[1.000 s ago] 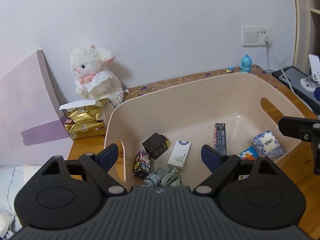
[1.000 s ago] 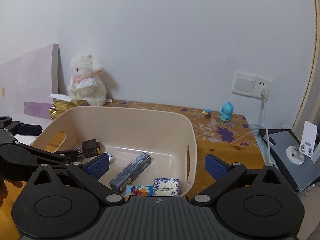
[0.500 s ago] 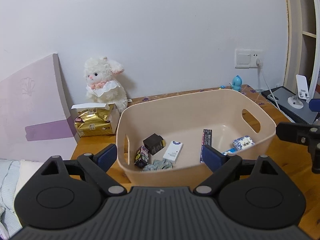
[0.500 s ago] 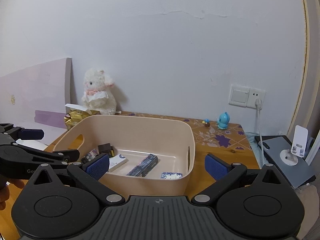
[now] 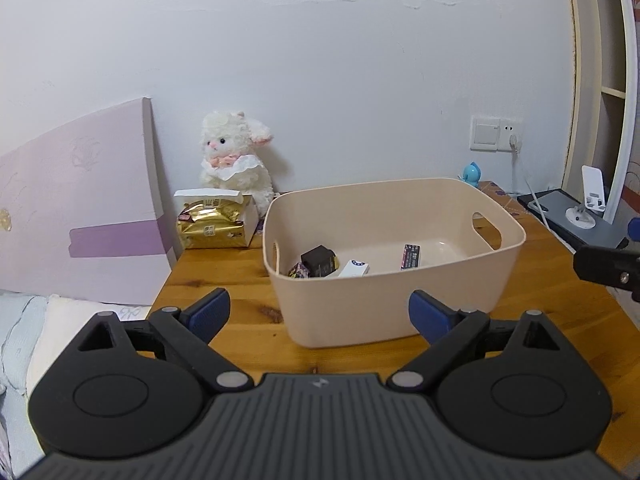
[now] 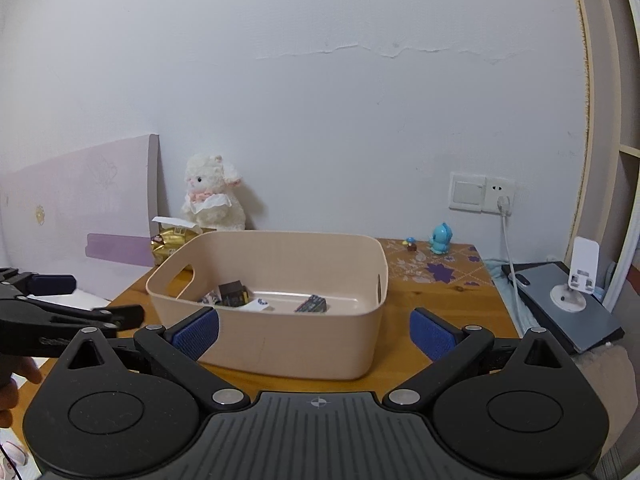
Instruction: Organize objects
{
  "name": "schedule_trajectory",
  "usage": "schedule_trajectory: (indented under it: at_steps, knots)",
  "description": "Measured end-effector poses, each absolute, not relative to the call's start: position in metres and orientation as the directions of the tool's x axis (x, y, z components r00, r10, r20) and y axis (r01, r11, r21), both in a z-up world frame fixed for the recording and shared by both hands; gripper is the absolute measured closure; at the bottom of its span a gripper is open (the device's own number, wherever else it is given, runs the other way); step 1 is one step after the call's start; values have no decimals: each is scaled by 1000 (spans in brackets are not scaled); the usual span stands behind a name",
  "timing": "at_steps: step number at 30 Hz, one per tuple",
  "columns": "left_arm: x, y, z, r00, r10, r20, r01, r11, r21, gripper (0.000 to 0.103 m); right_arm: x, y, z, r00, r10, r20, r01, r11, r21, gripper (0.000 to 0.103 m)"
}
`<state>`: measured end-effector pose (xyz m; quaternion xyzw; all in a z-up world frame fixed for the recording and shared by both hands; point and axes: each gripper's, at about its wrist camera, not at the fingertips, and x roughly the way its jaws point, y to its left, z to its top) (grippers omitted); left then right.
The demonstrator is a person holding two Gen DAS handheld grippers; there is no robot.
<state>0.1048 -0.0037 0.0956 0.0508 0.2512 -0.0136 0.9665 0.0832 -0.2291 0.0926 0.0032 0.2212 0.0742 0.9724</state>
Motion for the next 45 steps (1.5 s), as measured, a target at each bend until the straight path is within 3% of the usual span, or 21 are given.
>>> schedule_trajectory:
  at_steps: [15, 45]
  knots:
    - [43, -3, 86, 874, -9, -487, 52, 996, 74, 6, 27, -235, 78, 877, 159, -454, -136, 987, 85, 0]
    - [-37, -7, 92, 880, -43, -472, 79, 995, 58, 6, -46, -235, 76, 872, 146, -467, -142, 989, 43, 0]
